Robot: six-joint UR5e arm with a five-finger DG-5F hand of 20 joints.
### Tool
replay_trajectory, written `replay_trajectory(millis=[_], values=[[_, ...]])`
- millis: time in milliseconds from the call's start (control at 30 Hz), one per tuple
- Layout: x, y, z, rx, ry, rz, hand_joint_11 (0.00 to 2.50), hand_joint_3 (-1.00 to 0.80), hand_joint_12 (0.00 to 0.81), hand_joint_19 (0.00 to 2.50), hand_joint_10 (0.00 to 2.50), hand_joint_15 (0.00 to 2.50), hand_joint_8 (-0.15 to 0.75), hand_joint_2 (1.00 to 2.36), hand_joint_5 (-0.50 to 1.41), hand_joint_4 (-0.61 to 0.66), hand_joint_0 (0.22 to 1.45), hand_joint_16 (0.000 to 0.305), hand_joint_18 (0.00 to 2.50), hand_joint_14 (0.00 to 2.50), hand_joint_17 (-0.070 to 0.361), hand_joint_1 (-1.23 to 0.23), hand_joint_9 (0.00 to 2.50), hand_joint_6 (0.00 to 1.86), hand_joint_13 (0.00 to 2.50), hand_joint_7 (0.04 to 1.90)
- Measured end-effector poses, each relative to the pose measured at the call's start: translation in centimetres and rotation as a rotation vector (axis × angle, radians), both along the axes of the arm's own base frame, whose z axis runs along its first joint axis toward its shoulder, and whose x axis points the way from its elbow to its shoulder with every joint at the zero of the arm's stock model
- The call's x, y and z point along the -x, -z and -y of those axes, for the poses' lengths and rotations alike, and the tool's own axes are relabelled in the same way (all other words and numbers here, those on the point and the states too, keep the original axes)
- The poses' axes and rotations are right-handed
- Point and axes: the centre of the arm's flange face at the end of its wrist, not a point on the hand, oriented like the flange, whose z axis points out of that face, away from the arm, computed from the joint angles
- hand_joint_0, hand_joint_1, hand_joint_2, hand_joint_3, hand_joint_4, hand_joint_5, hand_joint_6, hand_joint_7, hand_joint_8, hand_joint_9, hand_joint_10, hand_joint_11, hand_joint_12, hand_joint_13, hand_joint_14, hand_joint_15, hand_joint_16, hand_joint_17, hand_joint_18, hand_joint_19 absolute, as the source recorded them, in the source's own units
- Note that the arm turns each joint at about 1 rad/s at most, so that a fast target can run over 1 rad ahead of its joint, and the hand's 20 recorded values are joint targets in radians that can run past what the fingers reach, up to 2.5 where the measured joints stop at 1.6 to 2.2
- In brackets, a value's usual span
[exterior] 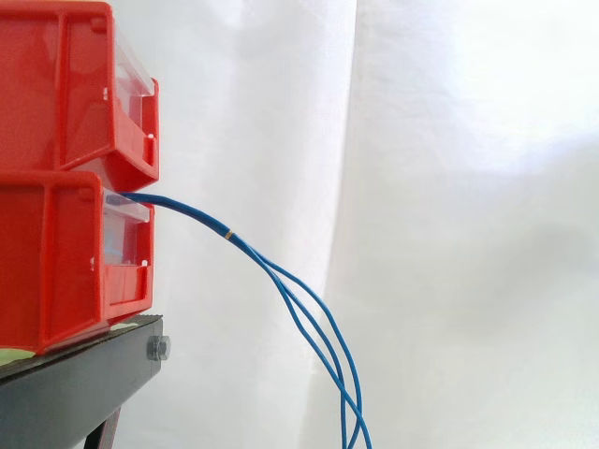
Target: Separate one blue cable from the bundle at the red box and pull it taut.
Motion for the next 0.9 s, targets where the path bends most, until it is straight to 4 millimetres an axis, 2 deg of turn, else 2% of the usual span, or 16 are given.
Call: replay_trajectory(millis=[167, 467, 767, 900], values=[[-0.6, 0.6, 0.0, 0.014, 0.006, 0.002, 0.47, -0.5, 0.388, 0.63, 0.01, 0.38, 0.298, 1.0, -0.2, 0.22, 0.51, 0.06, 0.47, 0.01, 0.135, -0.55, 0.57, 0.5, 0.56, 0.87], [-3.5, 2.8, -0.2, 0.041, 0.026, 0.055, 0.48, -0.5, 0.386, 0.65, 0.01, 0.38, 0.297, 1.0, -0.2, 0.22, 0.52, 0.059, 0.47, 0.01, 0.134, -0.55, 0.58, 0.5, 0.56, 0.88], [-4.1, 3.1, -0.6, 0.056, 0.058, 0.067, 0.49, -0.5, 0.385, 0.65, 0.02, 0.38, 0.298, 1.0, -0.19, 0.23, 0.53, 0.059, 0.47, 0.01, 0.132, -0.55, 0.6, 0.5, 0.56, 0.88], [-4.8, 4.2, -1.1, 0.072, 0.07, 0.047, 0.5, -0.5, 0.384, 0.65, 0.01, 0.38, 0.297, 1.0, -0.19, 0.23, 0.53, 0.059, 0.47, 0.01, 0.132, -0.55, 0.6, 0.5, 0.56, 0.88]])
